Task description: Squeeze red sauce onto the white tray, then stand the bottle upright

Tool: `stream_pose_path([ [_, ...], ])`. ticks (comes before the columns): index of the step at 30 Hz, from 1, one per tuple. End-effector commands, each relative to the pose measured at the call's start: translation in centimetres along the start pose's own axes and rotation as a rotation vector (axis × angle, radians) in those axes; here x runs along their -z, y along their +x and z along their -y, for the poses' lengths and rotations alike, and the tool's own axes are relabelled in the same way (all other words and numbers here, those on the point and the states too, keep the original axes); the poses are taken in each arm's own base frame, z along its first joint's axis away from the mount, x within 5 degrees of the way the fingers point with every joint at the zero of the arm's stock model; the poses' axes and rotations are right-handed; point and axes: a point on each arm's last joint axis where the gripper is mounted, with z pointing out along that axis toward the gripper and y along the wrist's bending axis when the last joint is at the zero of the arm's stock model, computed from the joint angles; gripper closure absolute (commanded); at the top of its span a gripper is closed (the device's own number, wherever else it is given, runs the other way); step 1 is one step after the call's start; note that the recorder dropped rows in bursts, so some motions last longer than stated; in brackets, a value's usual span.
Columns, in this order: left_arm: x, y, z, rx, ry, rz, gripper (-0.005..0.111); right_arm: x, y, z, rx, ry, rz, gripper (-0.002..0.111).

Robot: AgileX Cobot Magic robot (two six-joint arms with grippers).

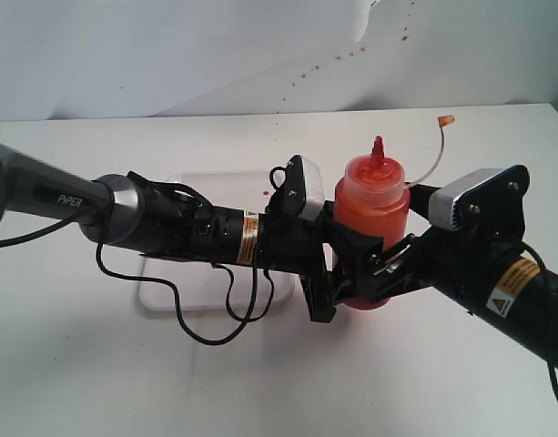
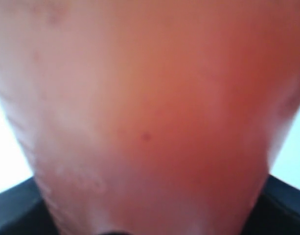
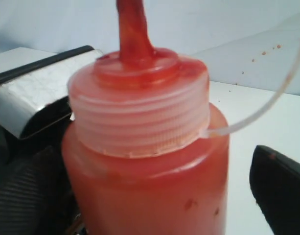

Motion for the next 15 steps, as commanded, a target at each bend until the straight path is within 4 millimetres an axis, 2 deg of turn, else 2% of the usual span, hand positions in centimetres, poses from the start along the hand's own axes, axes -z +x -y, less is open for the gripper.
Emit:
stream_pose_path([
  [1,-0.12,-1.09,0.11,-0.014,0.014,0.058,0.107,-0.13,0.02,0.09,-0.005,0.004,-0.009,0.028],
  [3,-0.11,-1.14,0.15,-0.030,0.018,0.064,0.107,-0.13,0.02,0.09,-0.005,0.004,-0.009,0.044],
  [8,-0.11,-1.14,0.15,-0.030,0.018,0.064,0.103,-0.13,0.21,0.12,-0.005,0.008,-0.030,0.101],
  [9,-0.11,-1.14,0.15,-0.030,0.018,0.064,0.100,-0.13,0.23,0.12,-0.005,0.008,-0.031,0.109],
  [12,-0.11,-1.14,0.15,-0.030,0.018,0.064,0.085,-0.13,0.25,0.13,-0.005,0.008,-0.034,0.108],
  [15,-0.12,-1.13,0.13,-0.030,0.017,0.062,0.055,-0.13,0.25,0.16,-0.005,0.012,-0.034,0.108],
])
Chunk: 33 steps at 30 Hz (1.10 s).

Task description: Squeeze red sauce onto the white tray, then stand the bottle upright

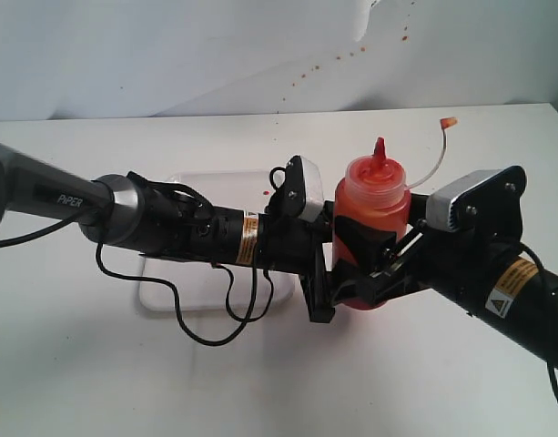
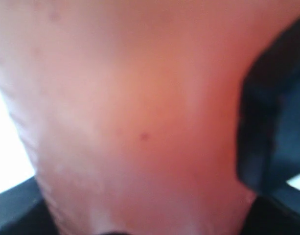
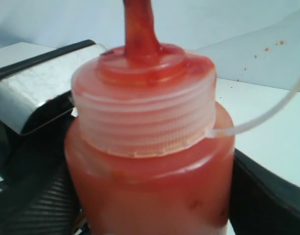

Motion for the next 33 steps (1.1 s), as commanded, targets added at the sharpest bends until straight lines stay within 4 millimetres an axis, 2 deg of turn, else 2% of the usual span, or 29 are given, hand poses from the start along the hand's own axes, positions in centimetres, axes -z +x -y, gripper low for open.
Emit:
stream_pose_path([
  [1,-0.1,-1.1,0.1,-0.018,0.012,0.057,0.042,-0.1,0.1,0.2,-0.013,0.020,-0.015,0.108],
  [3,-0.1,-1.1,0.1,-0.014,0.011,0.055,0.018,-0.1,0.1,0.4,-0.025,0.039,-0.012,0.108],
  [5,-0.1,-1.1,0.1,-0.014,0.011,0.055,0.003,-0.1,0.0,0.6,-0.038,0.058,-0.007,0.108],
  [12,0.3,-0.8,0.0,-0.033,0.031,0.032,0.002,-0.1,0.0,1.0,-0.052,0.096,-0.002,0.108],
  [16,1.8,-1.5,-1.1,0.014,-0.009,0.043,0.002,0.0,0.3,1.0,0.016,0.096,-0.039,0.108],
  [20,4.8,-2.9,-2.7,0.024,-0.058,0.061,0.002,0.7,1.0,0.5,0.059,0.062,-0.045,0.108],
  [23,7.7,-3.9,-3.7,-0.014,-0.078,0.027,0.002,1.8,1.7,0.2,0.087,0.050,-0.030,0.108],
  [27,12.0,-5.0,-4.9,0.072,-0.123,0.023,0.002,2.5,2.4,0.1,0.082,0.049,-0.062,0.108],
  [31,15.6,-5.3,-5.5,0.180,-0.116,0.063,0.002,2.5,2.4,0.1,0.115,0.048,-0.063,0.108],
  [33,17.5,-4.8,-6.0,0.238,-0.131,0.065,0.002,2.5,2.6,0.1,0.115,0.050,-0.076,0.108],
])
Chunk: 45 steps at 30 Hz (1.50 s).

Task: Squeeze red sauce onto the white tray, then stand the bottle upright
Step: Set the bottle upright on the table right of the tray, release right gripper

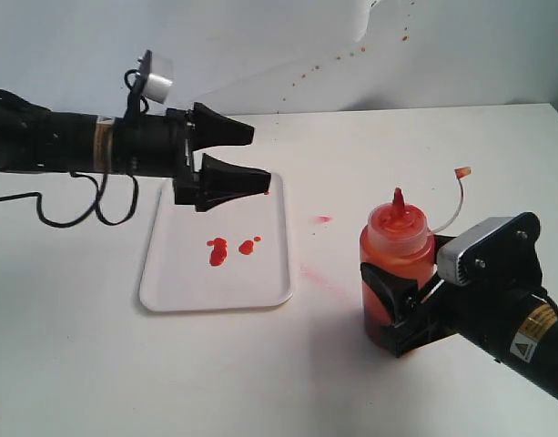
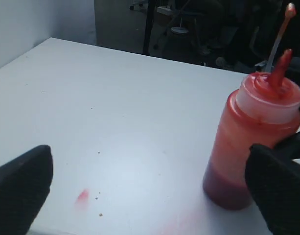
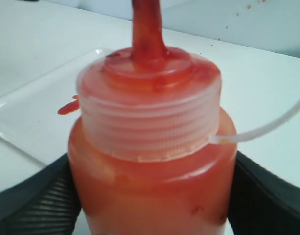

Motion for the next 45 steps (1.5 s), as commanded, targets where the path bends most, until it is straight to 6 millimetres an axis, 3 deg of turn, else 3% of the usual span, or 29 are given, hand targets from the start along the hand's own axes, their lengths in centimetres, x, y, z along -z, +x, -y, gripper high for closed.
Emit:
stream_pose_path([
  [1,3.4,-0.1,-1.0,0.106,-0.011,0.009,0.002,0.1,-0.2,0.0,0.023,-0.002,0.021,0.108],
  [4,5.6,0.8,-1.7,0.134,-0.035,-0.053,0.002,0.1,0.1,0.0,0.000,-0.002,-0.006,0.106],
  [7,6.4,1.3,-1.9,0.150,-0.040,-0.081,0.002,0.1,0.1,0.0,0.000,-0.001,-0.010,0.086],
  [9,6.4,0.9,-2.2,0.167,-0.062,-0.034,0.002,0.1,0.1,0.0,-0.007,-0.001,-0.012,0.049],
  [10,6.3,0.6,-2.3,0.177,-0.074,-0.004,0.002,0.1,0.2,0.2,-0.026,0.023,-0.019,0.021],
  [11,6.2,0.5,-2.3,0.174,-0.074,0.001,0.002,0.1,0.3,0.3,-0.034,0.034,-0.032,0.005],
  [20,6.2,0.5,-2.3,0.157,-0.075,0.001,0.002,0.5,-0.4,0.2,-0.073,0.028,-0.016,0.003],
  [29,6.2,0.5,-2.3,0.144,-0.075,0.001,0.002,2.8,-4.4,0.1,-0.051,0.017,0.195,0.003],
  [35,6.2,0.5,-2.3,0.144,-0.075,0.001,0.002,5.2,-7.8,-0.1,-0.032,0.011,0.434,0.003],
  [41,6.2,0.5,-2.3,0.144,-0.077,0.004,0.002,8.9,-11.3,-0.3,-0.014,0.011,0.772,0.003],
  [45,6.2,0.5,-2.3,0.144,-0.077,0.004,0.002,11.2,-12.5,0.5,-0.020,0.127,0.869,0.008],
])
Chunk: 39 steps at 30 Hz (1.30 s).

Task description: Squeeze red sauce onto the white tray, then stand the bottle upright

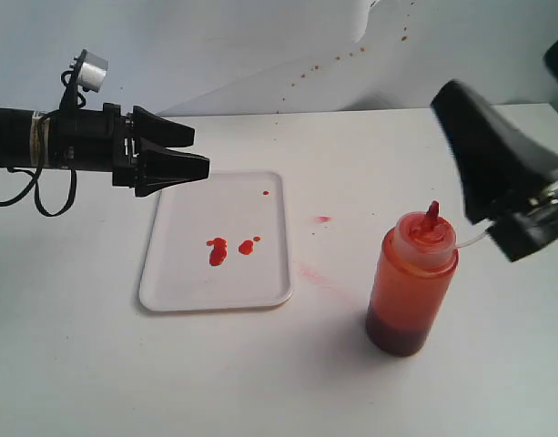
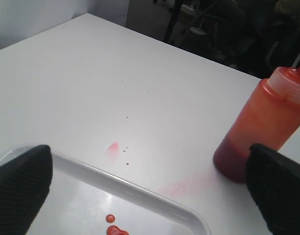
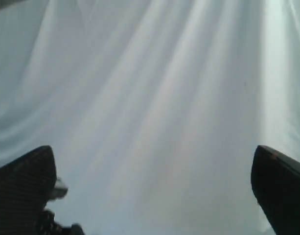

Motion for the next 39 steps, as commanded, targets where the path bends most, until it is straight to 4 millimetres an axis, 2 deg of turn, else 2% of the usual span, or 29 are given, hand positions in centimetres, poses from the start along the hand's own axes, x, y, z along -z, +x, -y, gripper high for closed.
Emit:
stream_pose_path([
  [1,0.1,-0.7,0.3,-0.016,0.000,0.025,0.002,1.0,-2.7,1.1,0.052,0.147,0.118,0.011],
  [4,0.3,-1.3,0.5,-0.024,-0.006,0.040,0.002,2.3,-3.4,3.6,0.043,0.438,0.090,0.031],
  [5,0.4,-1.6,0.6,-0.017,-0.010,0.052,0.002,3.0,-3.4,4.5,0.023,0.554,0.081,0.041],
  [7,0.6,-2.3,1.0,-0.013,-0.013,0.060,0.002,4.1,-3.2,5.8,-0.004,0.738,0.043,0.066],
  [9,0.7,-3.2,1.8,-0.018,-0.008,0.063,0.002,4.7,-2.7,6.4,0.043,0.837,-0.031,0.100],
  [10,0.7,-3.5,2.3,-0.015,-0.003,0.064,0.002,4.7,-2.5,6.5,0.068,0.840,-0.065,0.108],
  [15,-0.5,-5.1,5.9,-0.051,0.019,0.050,0.003,3.4,-1.0,5.9,0.175,0.725,-0.159,0.108],
  [18,-1.1,-6.7,8.4,-0.104,-0.042,0.032,0.012,2.8,0.0,5.8,0.211,0.692,-0.206,0.108],
  [22,-1.3,-9.3,12.3,-0.198,-0.020,0.068,0.052,2.6,1.1,5.9,0.192,0.689,-0.258,0.108],
  [25,-0.7,-10.8,14.7,-0.228,0.017,0.103,0.101,2.5,1.3,5.9,0.194,0.689,-0.266,0.108],
  [26,-0.5,-11.3,15.5,-0.228,0.029,0.113,0.106,2.5,1.3,5.9,0.194,0.689,-0.266,0.108],
  [33,1.8,-13.7,19.2,-0.228,0.049,0.179,0.107,2.5,1.3,5.9,0.195,0.690,-0.264,0.108],
  [39,2.7,-14.4,20.9,-0.274,0.096,0.200,0.107,2.5,1.3,5.9,0.195,0.690,-0.264,0.108],
])
